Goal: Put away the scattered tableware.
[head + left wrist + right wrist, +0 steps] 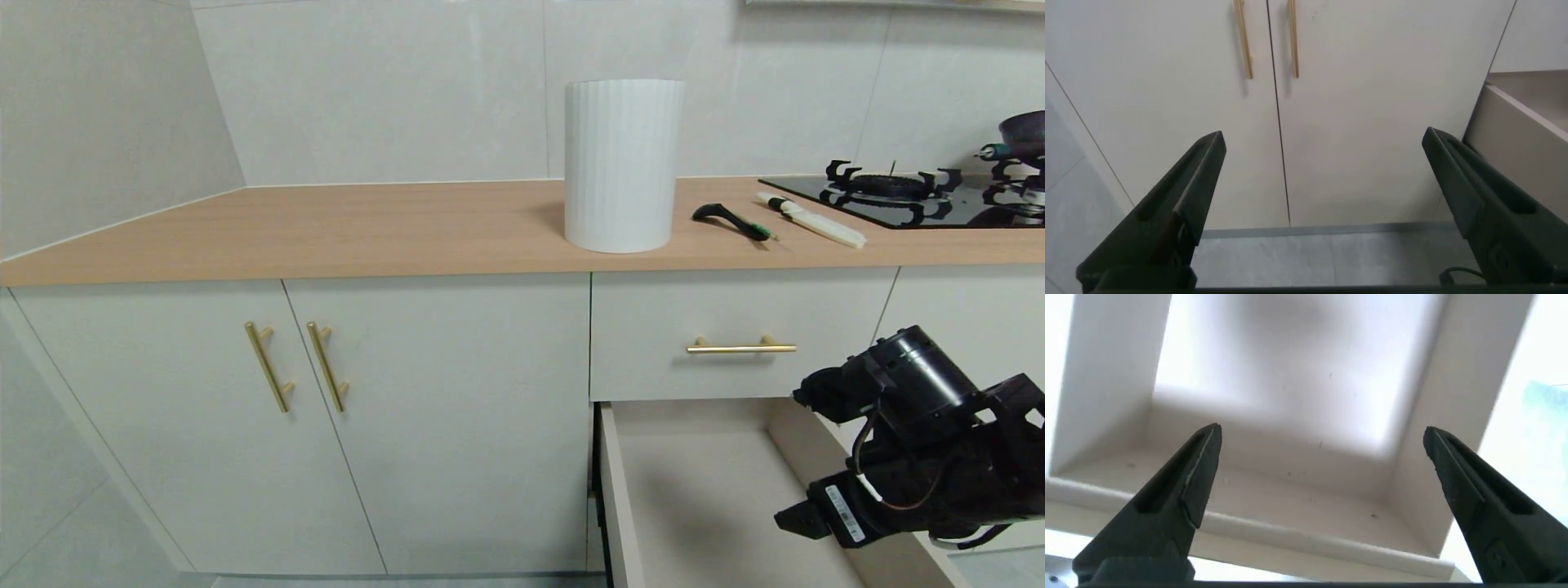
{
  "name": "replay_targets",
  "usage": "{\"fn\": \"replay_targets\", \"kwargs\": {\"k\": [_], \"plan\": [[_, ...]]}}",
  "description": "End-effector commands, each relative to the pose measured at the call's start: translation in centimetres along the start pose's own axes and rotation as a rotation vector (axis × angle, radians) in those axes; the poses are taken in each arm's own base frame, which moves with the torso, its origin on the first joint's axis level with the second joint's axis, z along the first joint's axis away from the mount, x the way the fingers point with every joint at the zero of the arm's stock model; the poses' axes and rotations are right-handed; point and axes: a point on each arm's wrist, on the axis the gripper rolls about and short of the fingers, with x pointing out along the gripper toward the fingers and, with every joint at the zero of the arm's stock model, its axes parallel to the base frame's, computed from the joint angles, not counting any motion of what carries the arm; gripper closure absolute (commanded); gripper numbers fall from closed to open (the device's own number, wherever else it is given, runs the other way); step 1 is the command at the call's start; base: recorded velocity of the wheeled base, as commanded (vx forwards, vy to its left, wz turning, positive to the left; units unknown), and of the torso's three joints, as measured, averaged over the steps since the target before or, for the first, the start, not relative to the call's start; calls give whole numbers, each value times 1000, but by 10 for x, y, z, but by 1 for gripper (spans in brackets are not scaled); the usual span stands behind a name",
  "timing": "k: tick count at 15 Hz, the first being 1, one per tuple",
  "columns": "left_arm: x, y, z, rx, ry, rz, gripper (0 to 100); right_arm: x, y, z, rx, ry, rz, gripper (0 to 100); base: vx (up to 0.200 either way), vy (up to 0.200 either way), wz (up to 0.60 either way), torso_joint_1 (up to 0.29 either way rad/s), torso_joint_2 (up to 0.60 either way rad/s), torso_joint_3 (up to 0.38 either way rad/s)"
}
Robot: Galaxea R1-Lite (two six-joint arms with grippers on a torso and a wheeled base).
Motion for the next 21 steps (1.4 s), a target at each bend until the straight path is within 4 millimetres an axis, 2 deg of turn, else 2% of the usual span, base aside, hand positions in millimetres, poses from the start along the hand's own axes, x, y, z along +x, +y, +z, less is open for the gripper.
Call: {"fn": "replay_targets", "kwargs": {"k": [1, 6, 10, 21], "plan": [[0, 0, 0, 0, 0, 1, 0, -1, -12, 5, 45, -28, -23, 0, 0, 0, 0, 0, 0, 0], [0, 0, 0, 0, 0, 1, 0, 1, -16, 8, 60, -52, -35, 0, 0, 0, 0, 4, -20, -9], [0, 0, 0, 0, 0, 1, 0, 1, -16, 8, 60, -53, -44, 0, 0, 0, 0, 85, -259, -253], [0, 0, 0, 0, 0, 1, 0, 1, -16, 7, 59, -53, -46, 0, 0, 0, 0, 179, -499, -286]]}}
